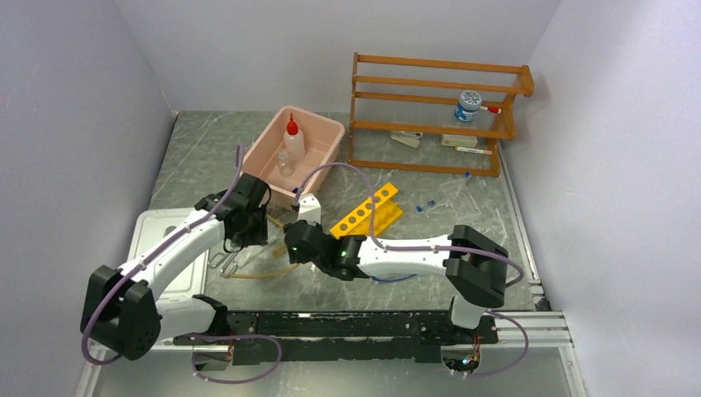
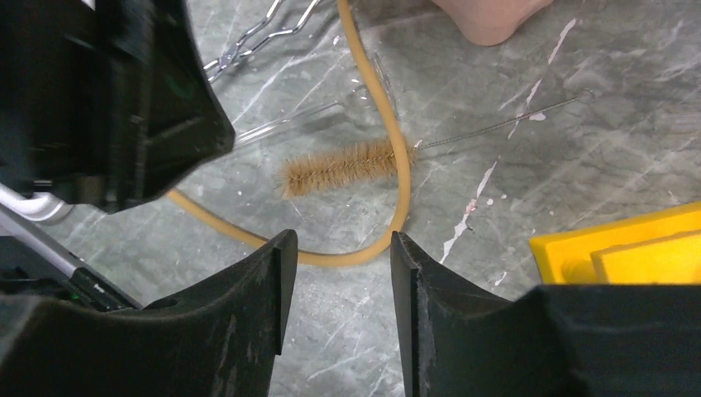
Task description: Organize the chemistry lab equipment
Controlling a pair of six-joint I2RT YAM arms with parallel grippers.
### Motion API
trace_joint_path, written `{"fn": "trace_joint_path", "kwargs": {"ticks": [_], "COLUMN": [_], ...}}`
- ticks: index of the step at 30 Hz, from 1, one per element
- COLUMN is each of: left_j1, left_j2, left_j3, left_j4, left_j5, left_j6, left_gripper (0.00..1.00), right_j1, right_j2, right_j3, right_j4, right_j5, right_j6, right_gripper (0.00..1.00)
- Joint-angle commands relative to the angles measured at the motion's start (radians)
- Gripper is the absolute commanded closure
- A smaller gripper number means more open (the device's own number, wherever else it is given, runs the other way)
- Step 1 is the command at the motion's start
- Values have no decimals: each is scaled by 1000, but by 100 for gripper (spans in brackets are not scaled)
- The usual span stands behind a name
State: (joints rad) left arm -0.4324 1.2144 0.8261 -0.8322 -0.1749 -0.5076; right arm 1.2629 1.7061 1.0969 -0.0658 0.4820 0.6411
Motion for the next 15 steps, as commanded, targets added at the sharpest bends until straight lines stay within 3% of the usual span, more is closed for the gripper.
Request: {"fn": "trace_joint_path", "kwargs": {"ticks": [1,6,15], "left_j1": [7,7,6], "left_j2": [28,99,207], "left_j3": [-50,-69,-57], "left_j4": [160,271,310], "left_j5": [82,85,60], "left_j6": [46,85,115], "left_gripper": [56,59,43], "right_j1": [-4,-6,-22], "right_j2": [-101,-224,-336], "right_j3": [-73,-137,-143], "right_j4": [61,109,70], "right_j5": [32,71,130], "right_j6": [-13,-19,-14], "right_gripper": [54,54,53]}}
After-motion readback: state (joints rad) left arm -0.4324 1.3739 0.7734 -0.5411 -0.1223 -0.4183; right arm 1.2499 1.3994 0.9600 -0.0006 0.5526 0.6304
